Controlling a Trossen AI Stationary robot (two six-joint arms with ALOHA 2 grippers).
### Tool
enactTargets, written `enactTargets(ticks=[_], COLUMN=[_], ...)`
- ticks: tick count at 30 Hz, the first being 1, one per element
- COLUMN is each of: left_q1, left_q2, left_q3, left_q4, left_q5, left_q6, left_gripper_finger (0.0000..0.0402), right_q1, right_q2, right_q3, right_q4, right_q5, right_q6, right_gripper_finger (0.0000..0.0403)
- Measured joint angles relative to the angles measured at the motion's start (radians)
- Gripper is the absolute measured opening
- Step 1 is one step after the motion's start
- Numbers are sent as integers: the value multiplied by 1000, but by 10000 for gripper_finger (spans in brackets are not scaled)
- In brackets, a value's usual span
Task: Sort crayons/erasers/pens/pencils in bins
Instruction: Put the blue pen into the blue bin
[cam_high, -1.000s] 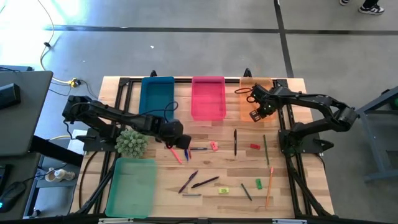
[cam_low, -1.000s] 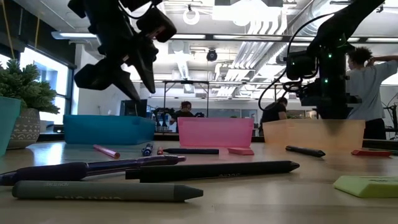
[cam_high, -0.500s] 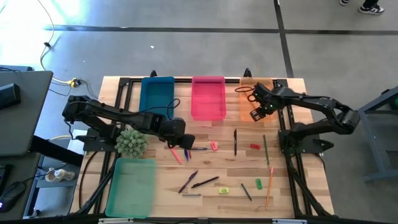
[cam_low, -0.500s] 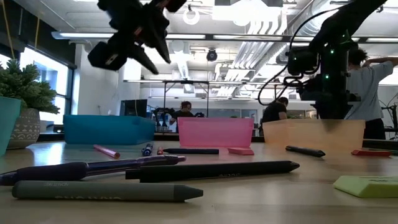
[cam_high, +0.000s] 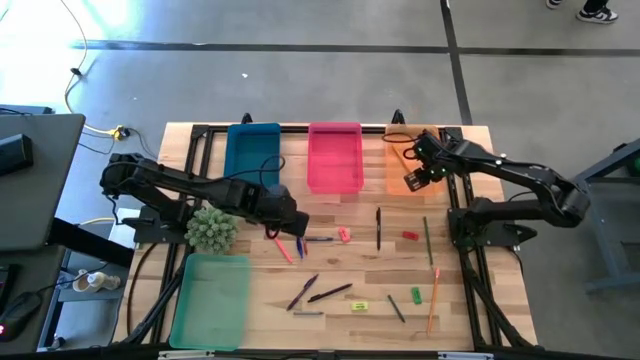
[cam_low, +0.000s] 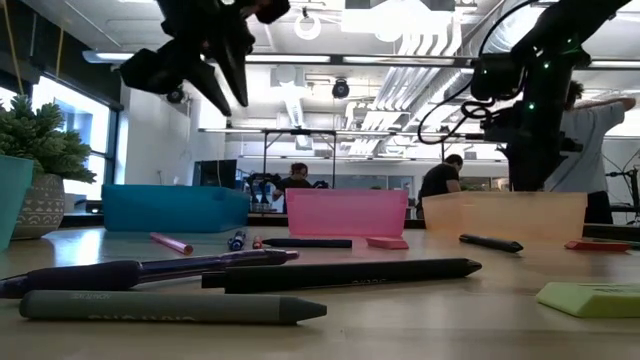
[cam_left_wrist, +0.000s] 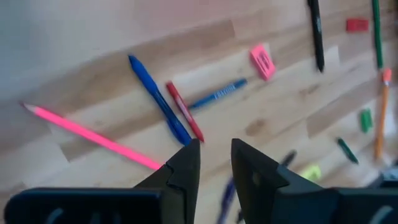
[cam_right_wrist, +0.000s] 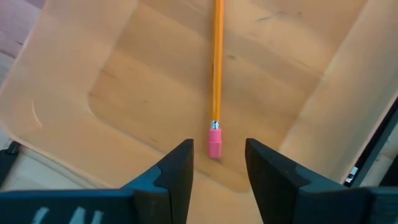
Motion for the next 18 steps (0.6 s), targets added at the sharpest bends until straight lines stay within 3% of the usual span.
enactTargets(ticks=[5,10,18], left_q1=[10,10,8], left_q2=[0,0,28], left_q3=[0,0,-2], left_q4=[1,3,-3], left_q5=[-39,-64,-106], left_q6=[75,48,63], left_gripper_finger=[74,80,131], right_q1=[0,0,0], right_q2=[-6,-6,-6], right_q3=[0,0,0], right_q4=[-11,-39,-61], right_q5=[0,0,1], right_q6=[20,27,51], right_gripper_finger=[138,138,138])
